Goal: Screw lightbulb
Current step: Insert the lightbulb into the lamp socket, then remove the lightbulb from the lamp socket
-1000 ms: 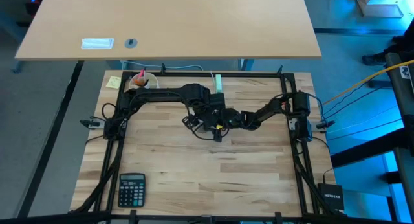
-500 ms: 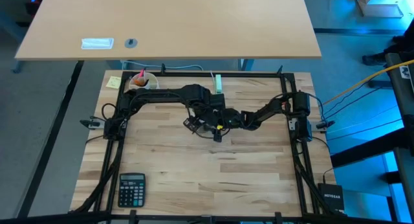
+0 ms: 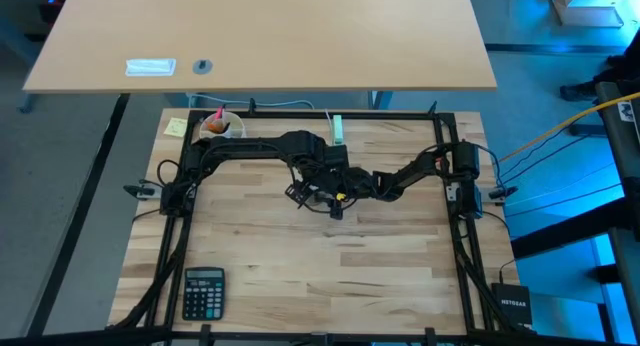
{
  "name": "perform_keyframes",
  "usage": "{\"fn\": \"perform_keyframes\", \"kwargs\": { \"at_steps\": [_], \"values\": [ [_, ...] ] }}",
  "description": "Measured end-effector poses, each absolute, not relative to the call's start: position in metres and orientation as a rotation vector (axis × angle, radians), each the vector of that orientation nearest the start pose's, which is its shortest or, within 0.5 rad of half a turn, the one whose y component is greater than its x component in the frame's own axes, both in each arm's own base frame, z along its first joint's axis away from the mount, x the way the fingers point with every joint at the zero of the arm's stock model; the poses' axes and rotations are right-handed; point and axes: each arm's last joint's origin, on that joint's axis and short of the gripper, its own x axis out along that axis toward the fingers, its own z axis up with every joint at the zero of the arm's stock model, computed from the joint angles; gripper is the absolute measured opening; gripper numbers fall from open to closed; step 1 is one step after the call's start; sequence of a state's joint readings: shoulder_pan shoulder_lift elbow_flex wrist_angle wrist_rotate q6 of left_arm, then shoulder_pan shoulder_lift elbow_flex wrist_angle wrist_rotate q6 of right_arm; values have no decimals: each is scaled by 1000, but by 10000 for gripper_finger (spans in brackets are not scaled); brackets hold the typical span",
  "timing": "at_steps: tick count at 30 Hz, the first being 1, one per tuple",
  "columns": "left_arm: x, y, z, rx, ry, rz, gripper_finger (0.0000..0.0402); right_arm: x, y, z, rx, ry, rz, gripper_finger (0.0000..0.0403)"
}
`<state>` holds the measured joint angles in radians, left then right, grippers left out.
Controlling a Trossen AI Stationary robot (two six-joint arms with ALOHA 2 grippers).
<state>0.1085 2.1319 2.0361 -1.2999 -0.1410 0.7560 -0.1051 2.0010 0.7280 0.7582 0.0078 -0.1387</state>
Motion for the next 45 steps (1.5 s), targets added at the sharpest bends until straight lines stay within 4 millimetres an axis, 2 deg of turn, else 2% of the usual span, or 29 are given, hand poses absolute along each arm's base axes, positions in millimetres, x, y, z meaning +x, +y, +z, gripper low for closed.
{"fn": "perform_keyframes", "kwargs": {
  "at_steps": [8,18,21,25,30,45],
  "values": [
    [425,51,268,687,1391,-369,279,342,-36,79,-109,522,-75,227],
    [423,53,268,521,1410,-254,281,342,-36,79,-108,521,-75,227],
    [421,61,267,423,1406,-278,300,342,-36,79,-109,521,-75,227],
    [418,74,263,294,1407,-321,346,342,-36,79,-110,521,-75,227],
    [414,87,265,219,1415,-269,393,342,-36,79,-110,521,-75,227],
    [416,89,266,209,1391,-241,391,342,-36,79,-111,521,-74,227]
  ]
}}
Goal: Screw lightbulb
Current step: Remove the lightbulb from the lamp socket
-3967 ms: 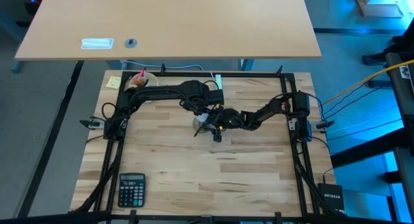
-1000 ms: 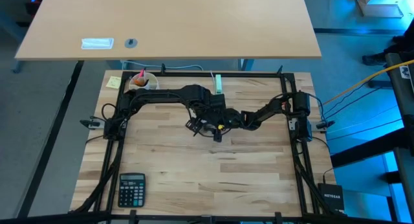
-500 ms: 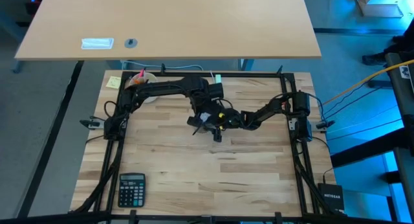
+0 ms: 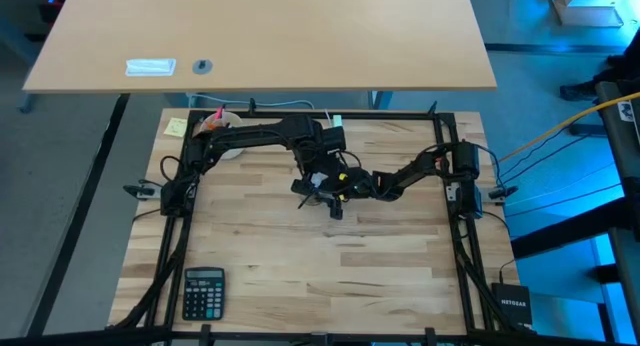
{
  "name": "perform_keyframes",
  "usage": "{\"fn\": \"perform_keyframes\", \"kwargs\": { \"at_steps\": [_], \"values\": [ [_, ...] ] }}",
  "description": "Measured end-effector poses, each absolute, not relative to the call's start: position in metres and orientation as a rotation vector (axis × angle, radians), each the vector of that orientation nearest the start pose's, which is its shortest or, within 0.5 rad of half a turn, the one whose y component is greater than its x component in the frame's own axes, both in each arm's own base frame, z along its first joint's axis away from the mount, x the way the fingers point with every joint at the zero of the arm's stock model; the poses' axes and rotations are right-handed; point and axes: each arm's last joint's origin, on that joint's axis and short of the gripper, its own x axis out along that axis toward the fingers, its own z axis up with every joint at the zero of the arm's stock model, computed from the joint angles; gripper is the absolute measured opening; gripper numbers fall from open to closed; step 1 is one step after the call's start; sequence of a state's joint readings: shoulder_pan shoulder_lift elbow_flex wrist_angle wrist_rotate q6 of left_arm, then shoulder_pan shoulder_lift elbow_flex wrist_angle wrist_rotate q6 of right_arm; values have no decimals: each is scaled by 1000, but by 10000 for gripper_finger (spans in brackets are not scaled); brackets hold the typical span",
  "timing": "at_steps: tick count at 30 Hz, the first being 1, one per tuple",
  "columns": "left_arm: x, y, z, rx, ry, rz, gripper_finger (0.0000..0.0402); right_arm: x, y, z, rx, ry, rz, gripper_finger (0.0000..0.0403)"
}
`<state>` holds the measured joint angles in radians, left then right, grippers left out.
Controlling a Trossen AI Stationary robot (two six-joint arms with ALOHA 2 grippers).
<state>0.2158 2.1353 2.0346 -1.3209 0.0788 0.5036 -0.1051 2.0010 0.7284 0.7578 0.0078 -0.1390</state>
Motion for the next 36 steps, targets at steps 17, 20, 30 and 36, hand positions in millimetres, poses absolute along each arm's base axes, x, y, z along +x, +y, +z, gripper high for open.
{"fn": "perform_keyframes", "kwargs": {
  "at_steps": [17,20,30,36],
  "values": [
    [362,42,389,59,1157,227,391,342,-36,79,-104,522,-76,227],
    [346,26,408,55,1007,239,391,342,-36,79,-82,518,-72,227],
    [303,-19,365,142,728,463,391,342,-36,80,-46,508,-68,227],
    [285,-42,290,75,544,428,391,342,-36,80,-40,510,-67,227]
  ]
}}
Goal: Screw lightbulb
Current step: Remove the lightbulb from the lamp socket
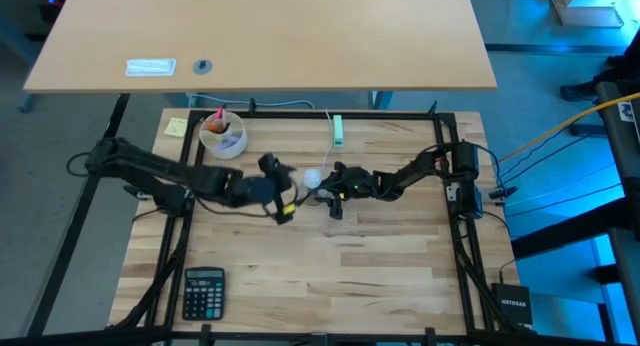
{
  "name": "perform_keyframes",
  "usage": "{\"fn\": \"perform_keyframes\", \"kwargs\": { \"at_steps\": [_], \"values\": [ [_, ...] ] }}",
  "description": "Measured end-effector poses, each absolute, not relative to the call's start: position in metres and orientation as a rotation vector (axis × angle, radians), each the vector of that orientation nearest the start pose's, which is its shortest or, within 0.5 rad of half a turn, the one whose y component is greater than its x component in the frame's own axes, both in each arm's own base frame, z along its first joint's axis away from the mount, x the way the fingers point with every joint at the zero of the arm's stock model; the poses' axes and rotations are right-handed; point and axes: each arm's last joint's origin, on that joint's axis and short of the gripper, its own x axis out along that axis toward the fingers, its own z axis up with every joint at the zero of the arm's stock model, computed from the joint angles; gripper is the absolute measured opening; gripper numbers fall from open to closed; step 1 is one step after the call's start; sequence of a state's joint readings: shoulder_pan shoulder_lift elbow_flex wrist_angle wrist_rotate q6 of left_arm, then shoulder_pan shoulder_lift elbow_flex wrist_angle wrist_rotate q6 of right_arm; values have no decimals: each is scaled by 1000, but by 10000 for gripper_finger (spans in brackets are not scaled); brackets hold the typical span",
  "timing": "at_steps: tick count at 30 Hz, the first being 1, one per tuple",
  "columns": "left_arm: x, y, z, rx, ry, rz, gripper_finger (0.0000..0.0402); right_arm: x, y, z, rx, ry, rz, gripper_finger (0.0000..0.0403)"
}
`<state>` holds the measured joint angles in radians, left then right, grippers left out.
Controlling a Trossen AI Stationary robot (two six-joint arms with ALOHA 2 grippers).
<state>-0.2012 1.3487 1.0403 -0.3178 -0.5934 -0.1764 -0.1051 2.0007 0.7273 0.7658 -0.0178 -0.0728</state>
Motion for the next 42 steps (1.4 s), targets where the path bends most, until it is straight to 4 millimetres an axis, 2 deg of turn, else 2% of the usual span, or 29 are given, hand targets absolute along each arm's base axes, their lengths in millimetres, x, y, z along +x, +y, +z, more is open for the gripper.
{"fn": "perform_keyframes", "kwargs": {
  "at_steps": [5,10,19,22,29,33,37,42],
  "values": [
    [278,-50,243,-11,437,400,391,342,-35,81,-38,511,-65,227],
    [273,-50,214,-88,469,423,391,340,-35,88,-41,515,-56,227],
    [275,-39,195,-78,538,474,391,339,-35,93,-35,531,-91,227],
    [278,-36,186,-34,598,436,391,338,-35,93,-20,540,-79,230],
    [284,-20,174,-72,645,455,391,330,-34,110,6,595,-76,296],
    [290,-18,171,-89,624,431,391,329,-33,131,11,530,-35,324],
    [303,-21,160,-44,576,379,391,328,-32,139,12,514,-23,325],
    [316,-15,134,-26,574,385,391,329,-33,143,2,477,-32,312]
  ]
}}
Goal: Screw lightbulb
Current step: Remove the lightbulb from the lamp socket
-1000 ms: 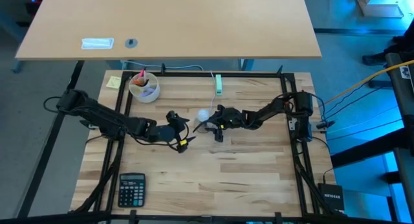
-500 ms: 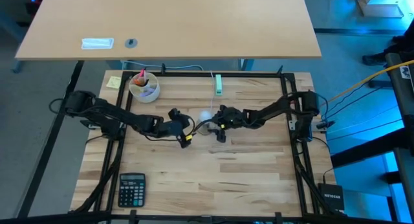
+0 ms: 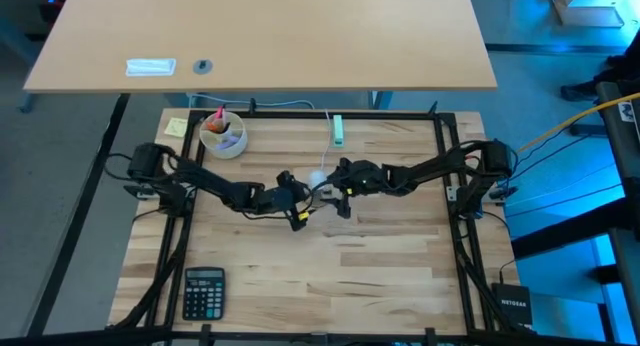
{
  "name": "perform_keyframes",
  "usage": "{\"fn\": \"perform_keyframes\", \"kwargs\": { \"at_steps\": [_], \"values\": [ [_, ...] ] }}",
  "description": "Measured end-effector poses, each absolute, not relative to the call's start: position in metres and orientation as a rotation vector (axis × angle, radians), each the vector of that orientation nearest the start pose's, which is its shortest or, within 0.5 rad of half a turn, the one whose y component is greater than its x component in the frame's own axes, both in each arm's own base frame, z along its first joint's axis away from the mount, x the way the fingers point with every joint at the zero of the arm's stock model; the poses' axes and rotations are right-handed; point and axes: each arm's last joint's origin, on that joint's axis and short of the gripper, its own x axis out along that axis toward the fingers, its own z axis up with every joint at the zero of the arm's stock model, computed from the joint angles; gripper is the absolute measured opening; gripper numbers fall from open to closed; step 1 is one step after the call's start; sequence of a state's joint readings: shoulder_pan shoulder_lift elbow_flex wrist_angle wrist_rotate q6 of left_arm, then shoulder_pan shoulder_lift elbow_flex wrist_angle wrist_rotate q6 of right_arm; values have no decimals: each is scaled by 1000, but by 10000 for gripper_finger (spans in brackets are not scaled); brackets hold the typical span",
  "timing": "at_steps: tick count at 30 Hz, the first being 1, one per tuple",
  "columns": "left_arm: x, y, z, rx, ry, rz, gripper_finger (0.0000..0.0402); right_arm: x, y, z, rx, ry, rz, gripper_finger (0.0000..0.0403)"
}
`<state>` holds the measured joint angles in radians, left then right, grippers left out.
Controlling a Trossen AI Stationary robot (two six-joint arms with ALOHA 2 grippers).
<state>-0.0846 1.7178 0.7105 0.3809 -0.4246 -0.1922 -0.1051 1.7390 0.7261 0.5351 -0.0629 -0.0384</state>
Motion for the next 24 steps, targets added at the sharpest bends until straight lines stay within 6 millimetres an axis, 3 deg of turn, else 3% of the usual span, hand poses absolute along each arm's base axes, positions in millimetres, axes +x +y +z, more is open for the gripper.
{"fn": "perform_keyframes", "kwargs": {
  "at_steps": [5,11,18,24],
  "values": [
    [324,-5,124,-65,536,380,386,329,-33,144,-34,472,-23,304],
    [327,7,126,-80,506,406,364,330,-34,144,-52,466,-39,294],
    [329,5,104,-61,551,395,361,332,-34,149,-77,421,-39,289],
    [332,5,105,-90,502,406,349,331,-34,148,-77,430,-41,289]
  ]
}}
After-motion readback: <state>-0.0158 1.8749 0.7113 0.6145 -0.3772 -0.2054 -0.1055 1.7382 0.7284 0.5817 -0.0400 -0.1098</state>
